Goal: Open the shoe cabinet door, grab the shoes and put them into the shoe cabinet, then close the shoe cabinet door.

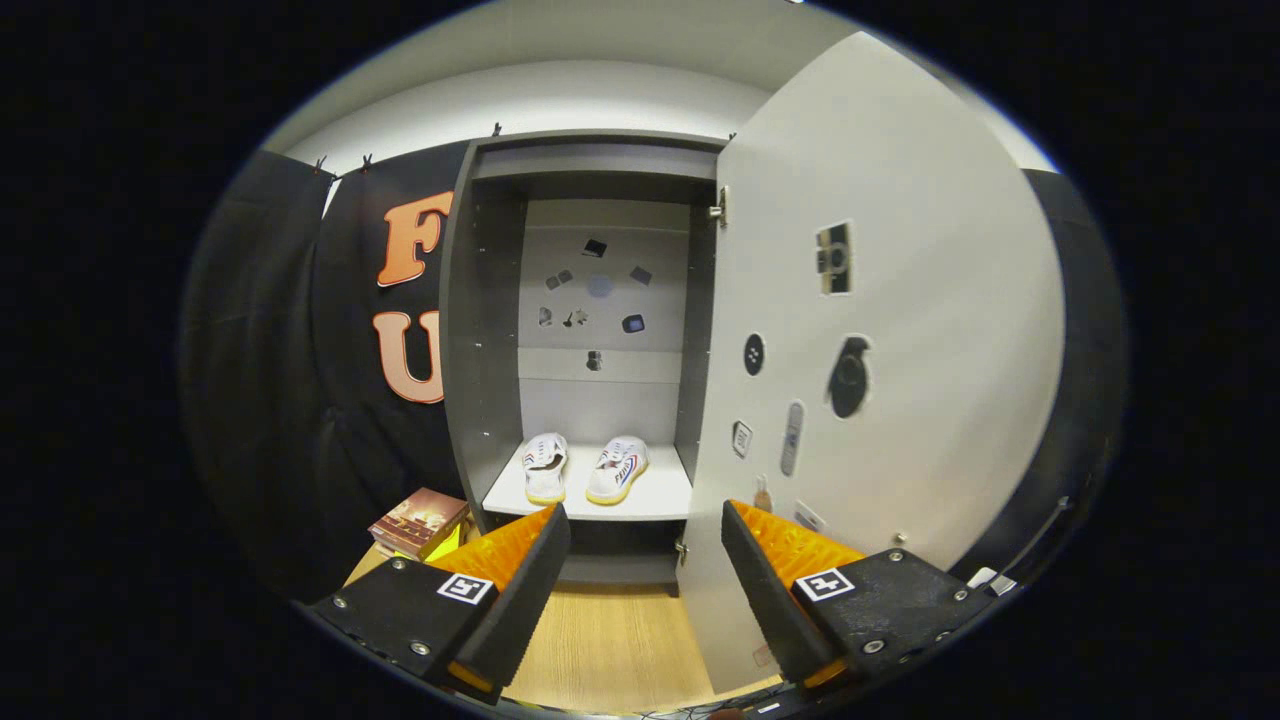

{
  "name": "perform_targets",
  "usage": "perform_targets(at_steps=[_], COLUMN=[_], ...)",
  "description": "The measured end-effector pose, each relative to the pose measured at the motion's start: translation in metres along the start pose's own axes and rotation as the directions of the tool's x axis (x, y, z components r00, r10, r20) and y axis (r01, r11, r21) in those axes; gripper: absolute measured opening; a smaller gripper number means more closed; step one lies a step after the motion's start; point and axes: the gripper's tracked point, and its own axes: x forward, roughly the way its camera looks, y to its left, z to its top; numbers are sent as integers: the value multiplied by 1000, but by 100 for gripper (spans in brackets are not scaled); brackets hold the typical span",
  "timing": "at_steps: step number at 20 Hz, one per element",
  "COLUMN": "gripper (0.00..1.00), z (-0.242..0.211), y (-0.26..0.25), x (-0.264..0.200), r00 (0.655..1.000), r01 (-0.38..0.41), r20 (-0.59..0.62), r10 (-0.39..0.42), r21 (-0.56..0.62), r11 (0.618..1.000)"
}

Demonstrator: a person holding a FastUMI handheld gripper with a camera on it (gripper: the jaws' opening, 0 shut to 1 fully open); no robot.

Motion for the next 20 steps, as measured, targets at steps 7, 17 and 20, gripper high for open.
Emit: perform_targets(at_steps=[7, 17, 20], gripper=[94, 95, 95], z=[-16, -53, -66], y=[-73, -183, -184], x=[-75, -77, -56], r00=[991, 929, 929], r01=[131, 371, 369], r20=[9, -40, -67], r10=[-131, -369, -364], r21=[4, 56, 87], r11=[991, 927, 925])
